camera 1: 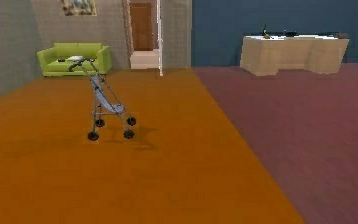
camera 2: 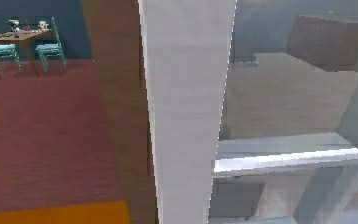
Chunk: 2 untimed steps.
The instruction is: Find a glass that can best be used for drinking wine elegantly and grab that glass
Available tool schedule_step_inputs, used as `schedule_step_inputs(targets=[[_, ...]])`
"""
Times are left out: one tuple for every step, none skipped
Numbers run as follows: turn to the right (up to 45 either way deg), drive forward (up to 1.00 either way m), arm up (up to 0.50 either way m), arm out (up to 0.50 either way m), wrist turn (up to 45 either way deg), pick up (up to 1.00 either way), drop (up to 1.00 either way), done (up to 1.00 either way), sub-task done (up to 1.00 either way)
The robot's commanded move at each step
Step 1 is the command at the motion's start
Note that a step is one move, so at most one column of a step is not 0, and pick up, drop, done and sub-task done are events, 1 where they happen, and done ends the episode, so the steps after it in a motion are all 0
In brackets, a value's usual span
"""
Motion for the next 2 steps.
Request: schedule_step_inputs(targets=[[0.0, 0.20, 0.00, 0.00, 0.0, 0.00, 0.00, 0.00, 0.00], [45.0, 0.00, 0.00, 0.00, 0.0, 0.00, 0.00, 0.00, 0.00]])
